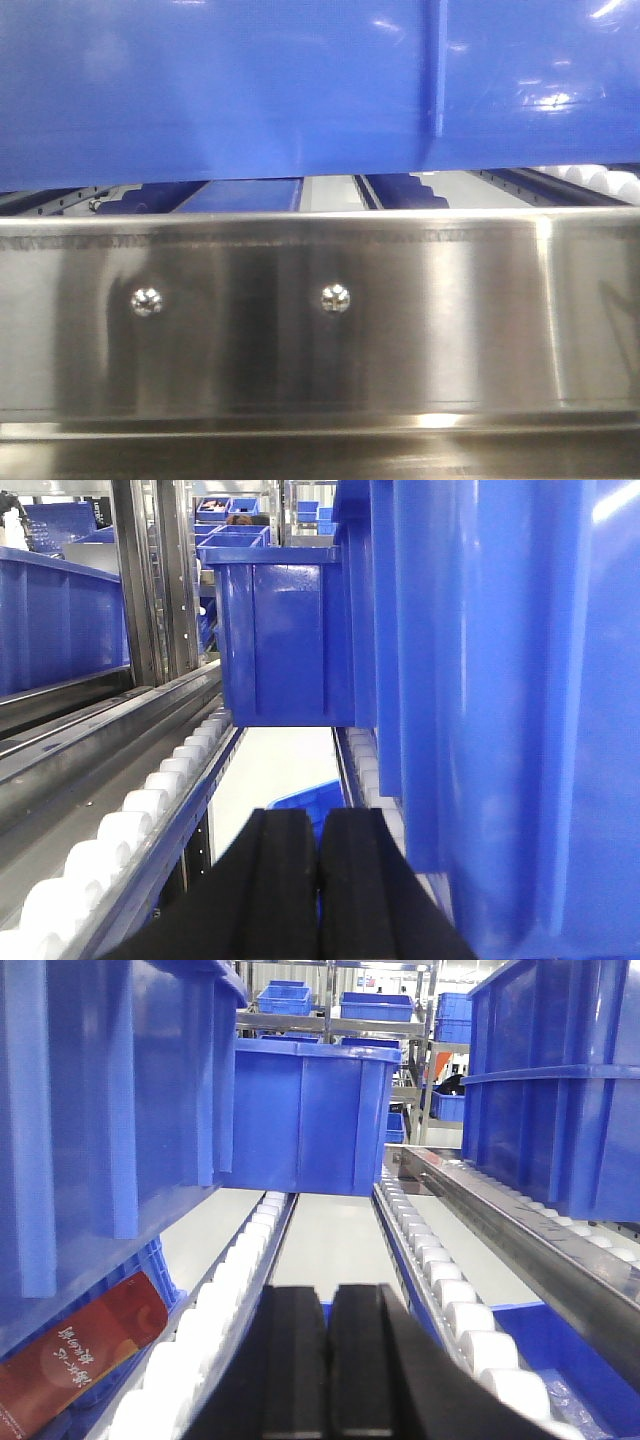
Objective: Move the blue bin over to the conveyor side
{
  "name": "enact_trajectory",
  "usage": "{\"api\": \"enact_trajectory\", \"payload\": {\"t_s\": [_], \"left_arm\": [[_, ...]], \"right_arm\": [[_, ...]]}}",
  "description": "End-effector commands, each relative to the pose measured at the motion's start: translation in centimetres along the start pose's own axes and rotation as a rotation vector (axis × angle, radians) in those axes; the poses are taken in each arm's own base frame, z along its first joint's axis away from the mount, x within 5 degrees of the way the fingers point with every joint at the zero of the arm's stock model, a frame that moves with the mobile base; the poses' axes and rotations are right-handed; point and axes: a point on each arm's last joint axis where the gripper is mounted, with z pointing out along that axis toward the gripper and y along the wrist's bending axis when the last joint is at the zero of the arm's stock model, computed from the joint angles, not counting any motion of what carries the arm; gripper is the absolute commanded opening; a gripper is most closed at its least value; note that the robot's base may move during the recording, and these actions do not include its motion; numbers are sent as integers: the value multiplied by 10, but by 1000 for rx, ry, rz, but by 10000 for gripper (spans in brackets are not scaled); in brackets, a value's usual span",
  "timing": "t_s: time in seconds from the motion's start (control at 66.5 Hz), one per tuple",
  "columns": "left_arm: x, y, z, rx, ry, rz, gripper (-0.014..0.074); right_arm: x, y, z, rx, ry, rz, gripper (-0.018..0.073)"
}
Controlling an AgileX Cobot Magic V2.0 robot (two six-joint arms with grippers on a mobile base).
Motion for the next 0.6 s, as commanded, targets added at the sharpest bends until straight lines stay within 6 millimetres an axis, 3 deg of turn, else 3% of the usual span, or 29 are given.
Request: {"api": "enact_trajectory", "payload": {"t_s": [0.0,0.587], "left_arm": [[-1,0,0,6,-8,3,-6],[-3,0,0,5,-25,18,-6]], "right_arm": [[-3,0,0,-1,-36,-17,-67],[-5,0,0,-1,-50,-17,-67]]}}
